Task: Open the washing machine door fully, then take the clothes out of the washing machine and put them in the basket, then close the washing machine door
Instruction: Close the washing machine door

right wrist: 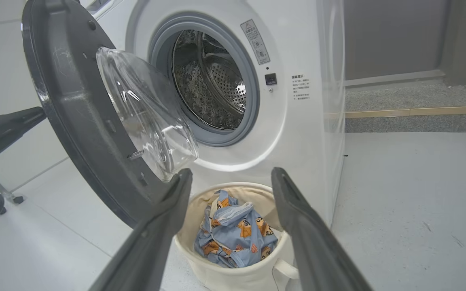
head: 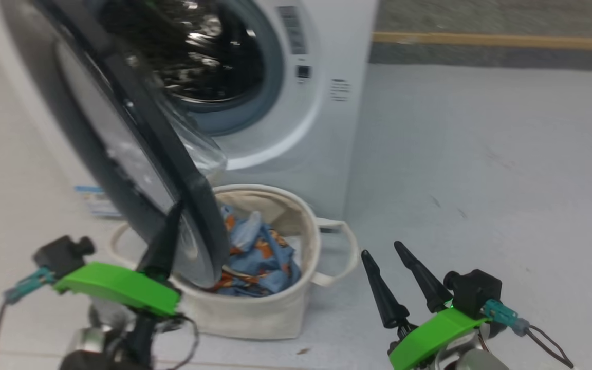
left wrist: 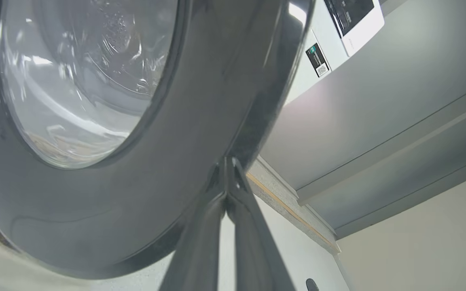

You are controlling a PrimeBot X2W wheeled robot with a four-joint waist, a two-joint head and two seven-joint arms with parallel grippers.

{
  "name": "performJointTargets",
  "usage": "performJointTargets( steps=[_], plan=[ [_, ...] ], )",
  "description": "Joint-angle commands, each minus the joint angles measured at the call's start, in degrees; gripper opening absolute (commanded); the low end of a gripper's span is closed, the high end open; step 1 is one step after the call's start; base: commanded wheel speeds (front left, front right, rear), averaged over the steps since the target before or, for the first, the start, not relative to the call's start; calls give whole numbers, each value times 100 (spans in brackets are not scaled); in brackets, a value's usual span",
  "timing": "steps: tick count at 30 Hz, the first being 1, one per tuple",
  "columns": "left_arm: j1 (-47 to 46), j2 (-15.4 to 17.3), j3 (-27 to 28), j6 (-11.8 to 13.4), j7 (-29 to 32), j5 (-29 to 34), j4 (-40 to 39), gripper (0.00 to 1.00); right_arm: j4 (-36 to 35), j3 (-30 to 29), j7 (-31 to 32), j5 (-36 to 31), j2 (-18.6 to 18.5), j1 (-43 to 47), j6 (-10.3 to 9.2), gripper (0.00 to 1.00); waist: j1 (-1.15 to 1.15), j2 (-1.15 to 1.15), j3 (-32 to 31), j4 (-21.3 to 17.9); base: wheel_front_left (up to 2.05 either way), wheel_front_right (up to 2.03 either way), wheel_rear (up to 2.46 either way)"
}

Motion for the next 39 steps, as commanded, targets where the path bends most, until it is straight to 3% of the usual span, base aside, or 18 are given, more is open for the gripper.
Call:
performJointTargets(
  steps=[1, 9, 16, 27, 32, 33, 34, 39],
  plan=[
    [-345, -24, 86, 5, -150, 158, -237, 0, -187, 34, -82, -29, 52, -255, 6, 100, 0, 0, 137, -372, 0, 0, 0],
    [-953, -223, -14, -91, -754, 432, 373, 0, -155, -11, -121, -41, 91, -389, 6, 100, 0, 0, 358, -879, 0, 0, 0],
    [-1336, -266, -35, -249, -1035, 481, 1020, 0, -126, -33, -150, -52, 90, -446, 6, 100, 0, 0, 428, -995, 0, 0, 0],
    [-1309, -172, -206, -432, -1189, 609, 1317, 0, -117, -69, -181, -45, 88, -435, 6, 100, 0, 0, 427, -617, 0, 0, 0],
    [-1066, 14, -198, -435, -1205, 682, 1301, 0, -101, -94, -189, -45, 73, -396, 6, 100, 0, 0, 347, -368, 0, 0, 0],
    [-1020, 41, -202, -434, -1182, 679, 1308, 8, -99, -97, -190, -44, 70, -390, 6, 100, 0, 0, 331, -337, 0, 0, 0],
    [-976, 72, -213, -440, -1169, 687, 1301, 100, -98, -97, -191, -41, 69, -386, 6, 100, 0, 0, 317, -313, 0, 0, 0],
    [-752, 260, -342, -479, -1209, 882, 1222, 100, -87, -94, -195, -24, 55, -363, 6, 100, 0, 0, 235, -210, 0, 0, 0]
  ],
)
